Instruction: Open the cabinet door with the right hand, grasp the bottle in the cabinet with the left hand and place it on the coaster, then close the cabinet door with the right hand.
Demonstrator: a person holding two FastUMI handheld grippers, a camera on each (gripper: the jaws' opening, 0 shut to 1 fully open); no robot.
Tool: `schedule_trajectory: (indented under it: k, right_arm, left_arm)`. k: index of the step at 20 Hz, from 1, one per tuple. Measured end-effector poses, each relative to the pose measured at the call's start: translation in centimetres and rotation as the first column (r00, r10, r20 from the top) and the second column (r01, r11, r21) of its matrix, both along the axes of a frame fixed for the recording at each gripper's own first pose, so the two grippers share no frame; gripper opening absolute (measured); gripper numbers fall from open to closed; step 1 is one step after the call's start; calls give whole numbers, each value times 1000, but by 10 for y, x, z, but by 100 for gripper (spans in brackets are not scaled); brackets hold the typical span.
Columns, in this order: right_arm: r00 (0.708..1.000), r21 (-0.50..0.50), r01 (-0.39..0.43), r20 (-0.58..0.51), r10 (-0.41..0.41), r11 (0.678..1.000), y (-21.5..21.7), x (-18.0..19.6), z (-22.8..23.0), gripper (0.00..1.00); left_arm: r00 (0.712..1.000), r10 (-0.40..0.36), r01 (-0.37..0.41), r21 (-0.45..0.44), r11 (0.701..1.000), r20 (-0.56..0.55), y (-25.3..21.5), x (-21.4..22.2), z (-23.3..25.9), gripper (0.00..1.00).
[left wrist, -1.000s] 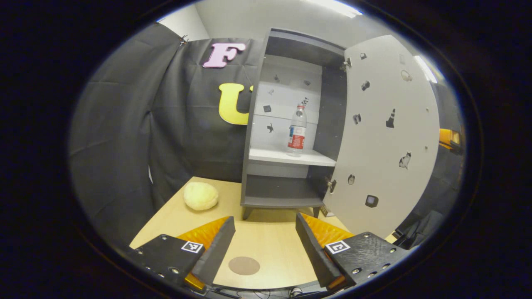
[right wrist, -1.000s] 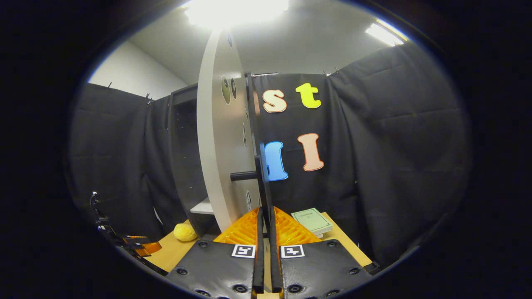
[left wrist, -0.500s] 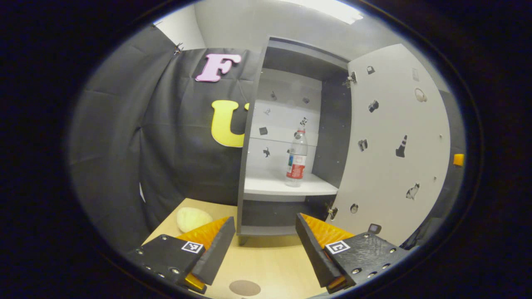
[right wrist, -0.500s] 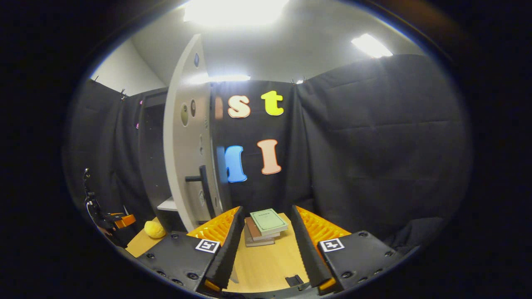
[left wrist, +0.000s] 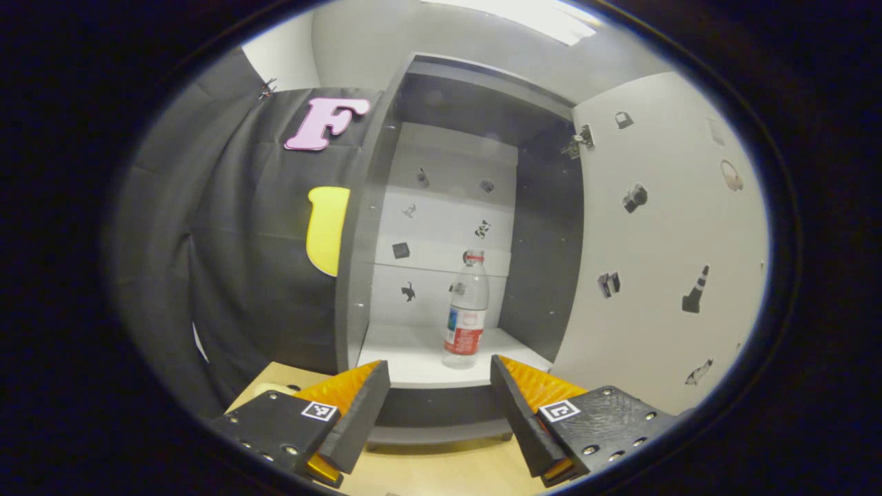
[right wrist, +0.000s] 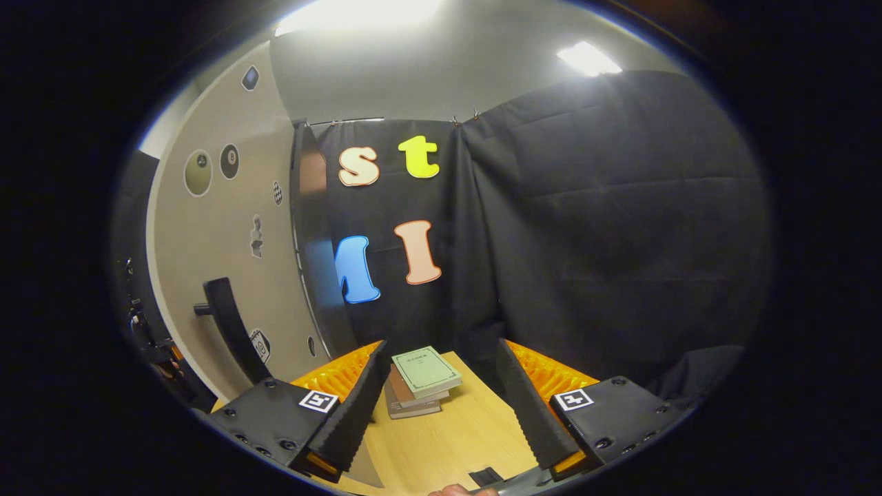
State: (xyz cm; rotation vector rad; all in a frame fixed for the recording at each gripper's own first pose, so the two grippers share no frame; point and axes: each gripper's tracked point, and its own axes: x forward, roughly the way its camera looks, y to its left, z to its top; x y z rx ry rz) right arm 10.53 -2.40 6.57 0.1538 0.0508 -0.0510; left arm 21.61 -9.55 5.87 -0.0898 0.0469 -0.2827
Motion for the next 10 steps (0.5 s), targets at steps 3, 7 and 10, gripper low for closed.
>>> schedule_trajectory:
  k: [3,7,10]
  right_arm:
    - [1000,-2,2,-2,-2,1000,-7,24,-4,100]
    - [1000,-10,9,-23,-9,1000,-16,48,-17,98]
    - [999,1,23,-47,-23,1000,-27,65,-25,98]
  left_arm:
    - [1000,-24,24,14,1000,-10,-23,40,6,90]
    - [999,-42,43,73,996,-20,-50,85,4,88]
    - [997,-44,48,69,996,-60,-67,114,-8,88]
